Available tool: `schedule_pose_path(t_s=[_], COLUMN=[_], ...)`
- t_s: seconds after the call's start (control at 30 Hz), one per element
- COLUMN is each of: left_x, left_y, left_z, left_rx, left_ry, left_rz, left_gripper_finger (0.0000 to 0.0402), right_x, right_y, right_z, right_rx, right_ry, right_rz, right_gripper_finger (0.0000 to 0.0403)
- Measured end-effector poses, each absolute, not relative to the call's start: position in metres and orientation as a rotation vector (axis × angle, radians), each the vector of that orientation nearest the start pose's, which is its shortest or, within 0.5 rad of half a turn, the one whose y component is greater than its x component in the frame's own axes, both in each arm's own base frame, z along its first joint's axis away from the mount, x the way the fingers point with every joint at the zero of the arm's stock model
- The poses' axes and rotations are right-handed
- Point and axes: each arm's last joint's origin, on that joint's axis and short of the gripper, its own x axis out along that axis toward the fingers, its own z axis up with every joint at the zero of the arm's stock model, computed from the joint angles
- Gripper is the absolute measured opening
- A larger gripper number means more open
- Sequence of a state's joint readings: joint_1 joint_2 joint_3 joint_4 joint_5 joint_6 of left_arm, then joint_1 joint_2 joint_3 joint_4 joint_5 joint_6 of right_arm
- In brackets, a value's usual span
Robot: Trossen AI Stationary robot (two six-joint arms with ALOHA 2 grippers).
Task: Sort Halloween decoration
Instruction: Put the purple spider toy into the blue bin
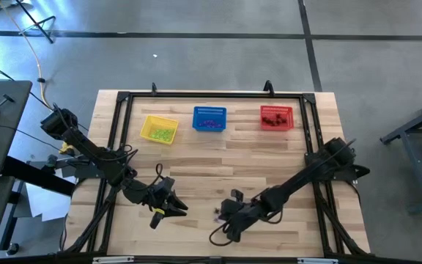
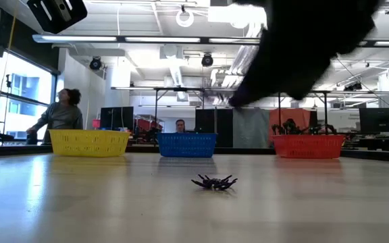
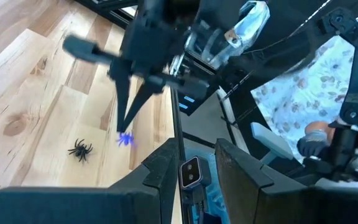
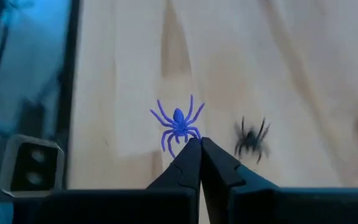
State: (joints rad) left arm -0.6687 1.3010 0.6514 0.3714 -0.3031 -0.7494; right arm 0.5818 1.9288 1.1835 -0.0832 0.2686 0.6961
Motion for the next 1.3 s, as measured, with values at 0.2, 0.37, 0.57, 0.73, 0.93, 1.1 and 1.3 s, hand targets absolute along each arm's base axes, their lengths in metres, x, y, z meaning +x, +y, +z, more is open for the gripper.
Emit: schedule_pose_path(t_s=[0.2,0.37,0.57,0.73,0.93,1.1,1.3], left_x=[0.219,0.219,0.219,0.220,0.220,0.220,0.220], left_y=[-0.162,-0.162,-0.162,-0.162,-0.162,-0.161,-0.161], left_z=[0.231,0.231,0.231,0.231,0.231,0.231,0.231], left_rx=[-0.606,-0.606,-0.588,-0.586,-0.550,-0.507,-0.473], left_ry=[0.369,0.369,0.362,0.357,0.351,0.344,0.339], left_rz=[-0.252,-0.252,-0.246,-0.234,-0.239,-0.243,-0.248], left_gripper_finger=[0.0094,0.0094,0.0094,0.0094,0.0094,0.0094,0.0094], right_x=[0.329,0.319,0.328,0.350,0.361,0.358,0.353], right_y=[0.204,0.188,0.140,0.076,-0.008,-0.067,-0.105], right_z=[0.198,0.221,0.223,0.220,0.222,0.224,0.227], right_rx=[0.272,0.187,0.116,0.106,0.142,0.202,0.272], right_ry=[0.696,0.646,0.700,0.748,0.754,0.730,0.670], right_rz=[-0.020,-0.159,-0.345,-0.435,-0.555,-0.654,-0.703], right_gripper_finger=[0.0000,0.0000,0.0000,0.0000,0.0000,0.0000,0.0000])
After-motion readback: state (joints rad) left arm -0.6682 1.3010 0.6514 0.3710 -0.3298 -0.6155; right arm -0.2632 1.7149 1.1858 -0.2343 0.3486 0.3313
